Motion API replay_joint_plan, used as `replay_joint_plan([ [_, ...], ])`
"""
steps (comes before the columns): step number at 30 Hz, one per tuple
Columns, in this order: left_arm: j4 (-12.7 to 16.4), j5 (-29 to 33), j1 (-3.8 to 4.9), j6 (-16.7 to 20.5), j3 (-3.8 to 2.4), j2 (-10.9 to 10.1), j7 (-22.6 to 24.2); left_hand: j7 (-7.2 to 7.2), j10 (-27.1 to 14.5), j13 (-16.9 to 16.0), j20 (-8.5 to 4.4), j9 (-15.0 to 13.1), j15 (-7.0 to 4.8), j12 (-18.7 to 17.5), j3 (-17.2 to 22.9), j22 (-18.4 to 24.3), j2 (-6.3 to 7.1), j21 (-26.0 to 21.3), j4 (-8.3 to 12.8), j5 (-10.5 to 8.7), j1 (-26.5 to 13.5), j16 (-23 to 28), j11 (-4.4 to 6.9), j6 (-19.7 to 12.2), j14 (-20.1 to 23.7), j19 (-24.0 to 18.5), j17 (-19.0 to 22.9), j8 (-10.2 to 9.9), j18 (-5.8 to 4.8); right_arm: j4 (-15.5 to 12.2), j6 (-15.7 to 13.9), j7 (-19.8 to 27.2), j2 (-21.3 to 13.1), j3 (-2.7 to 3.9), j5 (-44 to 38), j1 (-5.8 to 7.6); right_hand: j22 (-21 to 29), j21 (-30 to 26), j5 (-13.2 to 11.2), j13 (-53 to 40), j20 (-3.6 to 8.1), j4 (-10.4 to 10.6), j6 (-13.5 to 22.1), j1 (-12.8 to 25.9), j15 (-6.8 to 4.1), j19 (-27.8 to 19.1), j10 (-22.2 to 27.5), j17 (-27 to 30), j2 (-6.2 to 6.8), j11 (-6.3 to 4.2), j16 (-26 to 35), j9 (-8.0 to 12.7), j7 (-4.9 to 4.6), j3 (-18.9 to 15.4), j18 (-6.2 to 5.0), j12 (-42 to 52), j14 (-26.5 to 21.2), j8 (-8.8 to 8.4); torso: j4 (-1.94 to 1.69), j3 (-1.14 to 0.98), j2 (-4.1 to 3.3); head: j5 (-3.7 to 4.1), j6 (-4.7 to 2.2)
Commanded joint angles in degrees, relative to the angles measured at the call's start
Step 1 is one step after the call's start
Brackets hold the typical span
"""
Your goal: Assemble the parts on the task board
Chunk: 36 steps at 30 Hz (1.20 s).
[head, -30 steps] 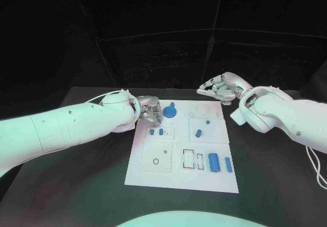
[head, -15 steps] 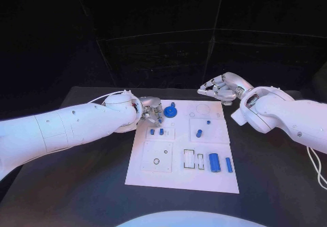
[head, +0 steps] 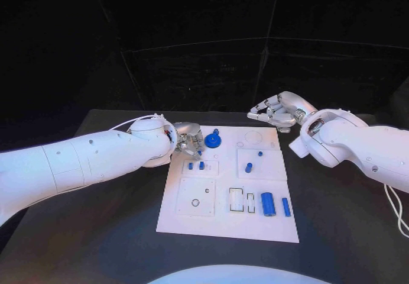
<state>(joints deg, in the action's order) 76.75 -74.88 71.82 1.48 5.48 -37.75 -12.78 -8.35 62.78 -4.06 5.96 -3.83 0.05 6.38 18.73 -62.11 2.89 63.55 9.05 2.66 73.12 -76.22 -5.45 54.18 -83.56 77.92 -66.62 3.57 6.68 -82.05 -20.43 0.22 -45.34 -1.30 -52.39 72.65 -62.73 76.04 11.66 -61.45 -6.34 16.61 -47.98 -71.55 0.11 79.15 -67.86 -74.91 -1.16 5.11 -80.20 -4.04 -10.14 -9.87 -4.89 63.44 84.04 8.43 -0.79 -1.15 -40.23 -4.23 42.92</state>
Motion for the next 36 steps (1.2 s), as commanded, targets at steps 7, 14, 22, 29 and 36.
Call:
replay_joint_plan([
  [7,-0.1,0.1,-0.25,2.5,0.17,-0.5,-1.8,0.5,-2.0,0.1,0.47,0.1,0.73,-0.5,-1.9,1.7,1.34,-1.9,-1.1,0.03,-0.9,0.2,-0.31,-2.3,0.1,-0.8,0.4,0.0,0.19,-0.1,0.6,0.1,-0.2,0.03,0.1,0.09,0.3,-0.3,0.1,0.2,0.08,0.0,0.2,0.0,0.24,-0.6,0.6,-1.5,-0.49,-0.04,0.2,0.0,0.06,-0.5,-0.44,-0.3,2.5,0.37,0.03,0.02,-0.07,0.03,-0.2],
  [14,0.2,0.1,-0.25,3.0,0.15,-1.3,-2.0,0.49,-2.5,0.0,0.54,0.0,0.79,-0.5,-2.4,2.1,1.38,-2.3,-1.3,0.03,-0.6,0.4,-0.39,-2.3,0.2,-0.9,0.7,0.2,0.29,0.1,1.2,-0.4,-0.5,0.02,0.1,0.09,1.8,-1.3,0.4,5.4,0.19,-0.3,-0.5,-1.5,0.12,-1.2,5.0,-0.7,-1.01,-0.22,1.0,-0.1,0.3,-0.8,-0.72,-5.2,2.2,1.08,-0.1,0.03,-0.05,0.14,-0.13],
  [22,1.3,1.2,-0.18,3.8,0.09,-4.0,-1.1,0.36,-2.8,-0.1,0.6,-0.1,0.83,-0.3,-2.8,2.2,1.21,-2.5,-1.4,0.04,-0.1,0.4,-0.42,-1.8,0.2,-0.9,0.8,0.6,0.31,0.9,3.6,-2.3,-1.1,0.02,-3.0,0.1,8.5,-5.8,2.8,19.5,0.71,-3.3,-1.9,-10.6,-0.41,-3.8,12.8,4.0,-1.7,-0.75,5.4,-0.2,0.84,-0.3,-1.82,-20.4,0.6,2.8,0.01,0.05,0.02,0.19,-0.29],
  [29,1.9,7.5,-0.04,8.3,0.04,-6.6,3.2,-0.15,-1.4,-0.5,0.53,-0.5,0.63,0.9,-2.5,3.0,0.27,-3.3,-1.3,0.06,1.2,0.6,-0.11,0.3,0.3,-1.1,1.3,1.6,0.52,1.5,5.9,-4.2,-1.8,0.01,-10.5,0.08,10.7,-7.7,2.1,33.2,0.78,-5.2,-4.4,-17.8,-0.3,-3.9,11.8,6.3,-2.03,-0.43,7.9,0.0,0.67,0.4,-2.08,-35.2,0.3,3.15,-0.04,0.07,-0.01,0.53,-0.45],
  [36,2.7,32.1,0.03,21.0,0.08,-9.6,18.8,-0.69,2.1,-1.2,0.2,-1.1,0.34,3.2,0.5,10.2,-0.68,-11.0,-0.3,0.1,3.2,5.6,0.23,5.2,3.9,-5.3,8.6,3.8,2.04,-0.1,6.3,-6.4,-3.2,0.0,-23.9,-0.88,10.6,-7.9,1.3,41.6,0.82,-5.9,-7.7,-22.0,-0.49,-3.3,8.0,6.4,-1.5,-0.82,8.2,0.2,1.37,2.4,-2.01,-42.5,0.7,2.05,0.06,0.04,0.09,2.79,-1.02],
])
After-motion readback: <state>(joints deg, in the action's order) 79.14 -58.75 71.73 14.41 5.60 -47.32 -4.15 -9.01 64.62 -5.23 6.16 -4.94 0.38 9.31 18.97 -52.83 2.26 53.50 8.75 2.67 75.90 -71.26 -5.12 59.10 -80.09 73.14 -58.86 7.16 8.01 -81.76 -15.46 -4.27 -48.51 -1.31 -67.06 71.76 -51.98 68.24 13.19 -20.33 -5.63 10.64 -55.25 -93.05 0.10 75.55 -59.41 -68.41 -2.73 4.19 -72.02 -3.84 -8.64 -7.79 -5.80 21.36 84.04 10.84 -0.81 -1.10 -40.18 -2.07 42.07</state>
